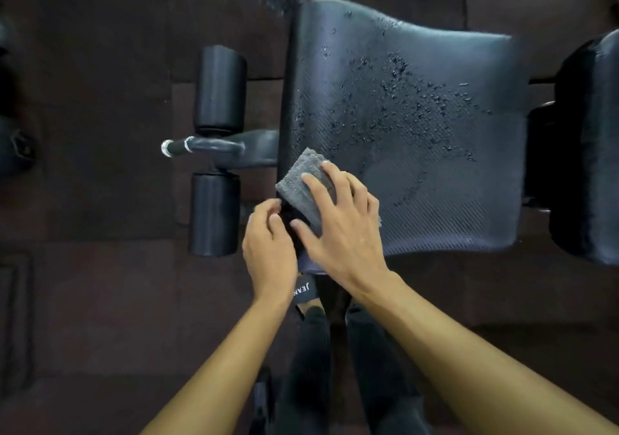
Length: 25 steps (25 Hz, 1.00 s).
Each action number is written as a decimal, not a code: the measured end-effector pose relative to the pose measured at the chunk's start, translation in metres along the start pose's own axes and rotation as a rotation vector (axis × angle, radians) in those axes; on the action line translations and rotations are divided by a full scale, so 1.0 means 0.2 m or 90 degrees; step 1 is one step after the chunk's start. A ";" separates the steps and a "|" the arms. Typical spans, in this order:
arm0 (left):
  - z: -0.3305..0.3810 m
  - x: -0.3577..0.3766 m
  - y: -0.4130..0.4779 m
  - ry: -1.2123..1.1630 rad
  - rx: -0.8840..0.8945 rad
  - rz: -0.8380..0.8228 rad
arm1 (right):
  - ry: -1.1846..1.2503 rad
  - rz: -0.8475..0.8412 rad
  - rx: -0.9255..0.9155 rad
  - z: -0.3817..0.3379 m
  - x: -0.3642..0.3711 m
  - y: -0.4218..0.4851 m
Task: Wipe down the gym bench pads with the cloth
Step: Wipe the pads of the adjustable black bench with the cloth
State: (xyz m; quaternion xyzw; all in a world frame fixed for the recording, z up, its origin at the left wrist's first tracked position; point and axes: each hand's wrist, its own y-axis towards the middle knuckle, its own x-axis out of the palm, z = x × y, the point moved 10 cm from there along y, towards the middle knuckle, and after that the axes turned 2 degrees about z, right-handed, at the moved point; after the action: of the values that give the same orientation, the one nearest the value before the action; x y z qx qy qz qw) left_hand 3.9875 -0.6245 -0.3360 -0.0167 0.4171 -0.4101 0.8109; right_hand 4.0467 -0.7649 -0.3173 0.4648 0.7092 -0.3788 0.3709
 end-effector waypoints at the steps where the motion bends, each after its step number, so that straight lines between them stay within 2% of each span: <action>1: 0.01 -0.03 -0.02 -0.036 0.001 0.051 | 0.045 0.007 -0.013 0.02 0.00 -0.03; 4: 0.19 -0.03 -0.13 -0.034 0.132 0.139 | 0.121 0.127 0.031 0.21 -0.15 -0.04; 5: 0.26 0.04 -0.16 0.010 0.161 0.125 | 0.095 0.172 0.077 0.31 -0.22 -0.02; 7: 0.35 0.23 -0.18 0.121 0.138 0.057 | 0.057 0.207 0.180 0.53 -0.28 0.02; 10: 0.34 0.43 -0.13 0.219 0.059 0.003 | 0.056 0.177 0.245 0.67 -0.26 0.03; 14: 0.23 0.40 -0.17 0.300 0.122 0.043 | 0.072 0.134 0.236 0.66 -0.22 0.03; 19: -0.02 0.22 -0.14 0.210 0.023 0.010 | 0.091 0.119 0.238 0.66 -0.21 0.03; 22: 0.14 0.26 0.05 0.197 0.037 0.030 | 0.088 0.131 0.246 0.65 -0.20 0.03; 25: 0.40 0.38 0.24 0.260 0.105 0.050 | 0.076 0.137 0.258 0.66 -0.20 0.03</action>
State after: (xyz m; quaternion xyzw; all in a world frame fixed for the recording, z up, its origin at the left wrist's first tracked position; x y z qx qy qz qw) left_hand 4.0985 -0.6686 -0.3511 0.1494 0.5381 -0.4059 0.7234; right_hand 4.0857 -0.8940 -0.3415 0.6244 0.5856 -0.4434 0.2656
